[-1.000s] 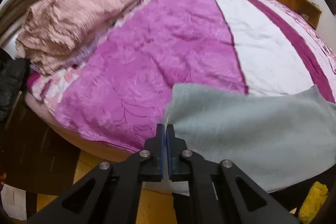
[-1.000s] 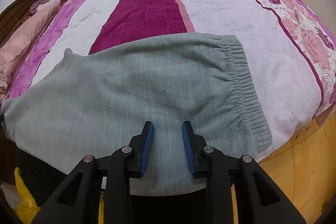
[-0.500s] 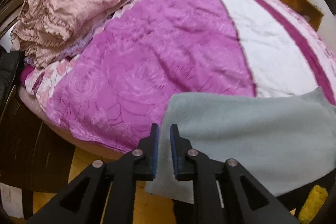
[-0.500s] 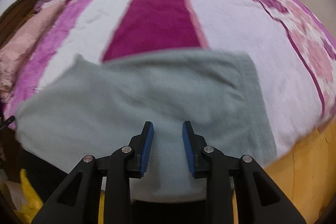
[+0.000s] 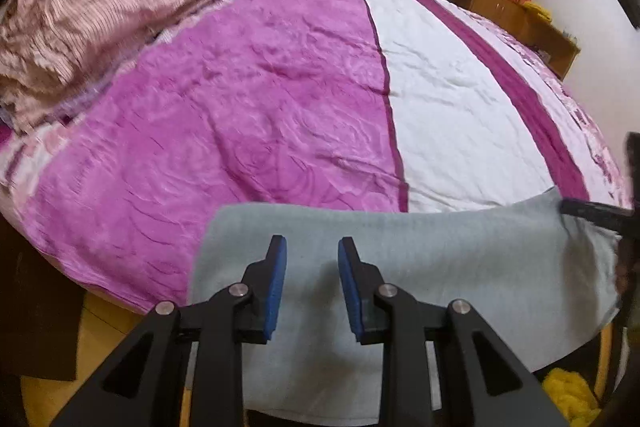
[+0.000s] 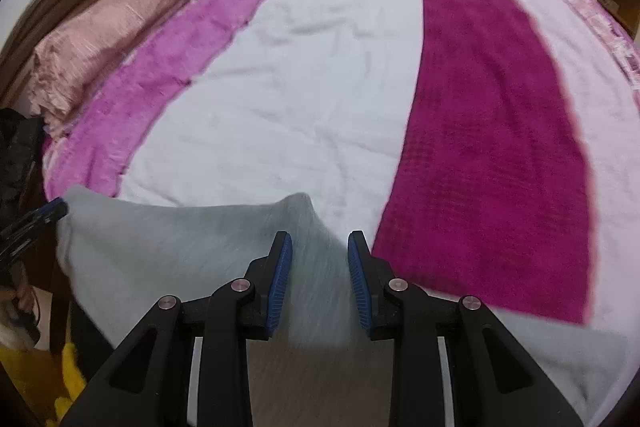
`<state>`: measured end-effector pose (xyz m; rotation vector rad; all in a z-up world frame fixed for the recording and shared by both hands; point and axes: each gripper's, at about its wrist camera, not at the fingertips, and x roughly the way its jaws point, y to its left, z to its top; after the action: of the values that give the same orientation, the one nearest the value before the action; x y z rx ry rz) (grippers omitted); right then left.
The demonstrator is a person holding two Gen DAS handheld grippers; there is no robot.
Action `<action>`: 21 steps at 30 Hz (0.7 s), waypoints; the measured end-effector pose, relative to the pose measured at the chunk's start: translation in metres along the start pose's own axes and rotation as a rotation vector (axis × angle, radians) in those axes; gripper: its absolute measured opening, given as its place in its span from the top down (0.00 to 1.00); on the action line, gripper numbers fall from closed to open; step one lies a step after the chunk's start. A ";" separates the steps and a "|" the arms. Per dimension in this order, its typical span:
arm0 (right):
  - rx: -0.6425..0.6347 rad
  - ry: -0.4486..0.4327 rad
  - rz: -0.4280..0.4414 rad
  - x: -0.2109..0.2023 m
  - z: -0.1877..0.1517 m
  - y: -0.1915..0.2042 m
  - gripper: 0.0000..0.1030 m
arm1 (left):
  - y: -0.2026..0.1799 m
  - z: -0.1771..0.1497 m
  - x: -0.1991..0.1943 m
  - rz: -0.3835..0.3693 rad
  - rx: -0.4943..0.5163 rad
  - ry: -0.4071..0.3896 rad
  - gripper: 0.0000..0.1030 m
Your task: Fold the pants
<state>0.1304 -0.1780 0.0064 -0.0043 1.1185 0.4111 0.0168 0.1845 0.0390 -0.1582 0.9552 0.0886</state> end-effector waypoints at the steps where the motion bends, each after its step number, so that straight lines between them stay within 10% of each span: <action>1: 0.012 0.024 -0.002 0.012 0.000 -0.003 0.79 | -0.001 -0.002 0.003 -0.007 0.006 0.007 0.73; 4: 0.000 -0.006 0.008 0.012 -0.008 0.000 0.98 | -0.003 -0.007 0.012 0.045 0.044 0.022 0.73; 9: 0.009 -0.081 -0.161 0.025 -0.008 0.003 1.00 | 0.000 -0.009 0.039 0.264 0.144 -0.009 0.70; 14: 0.049 -0.126 -0.226 0.027 -0.002 0.002 1.00 | 0.015 -0.005 0.039 0.213 0.088 -0.002 0.70; 21: 0.155 -0.155 -0.054 -0.014 -0.018 -0.007 0.98 | 0.021 -0.010 -0.002 0.051 -0.024 -0.024 0.70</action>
<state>0.1116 -0.1929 0.0095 0.1316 0.9921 0.2705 0.0043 0.2033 0.0329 -0.1543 0.9343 0.1490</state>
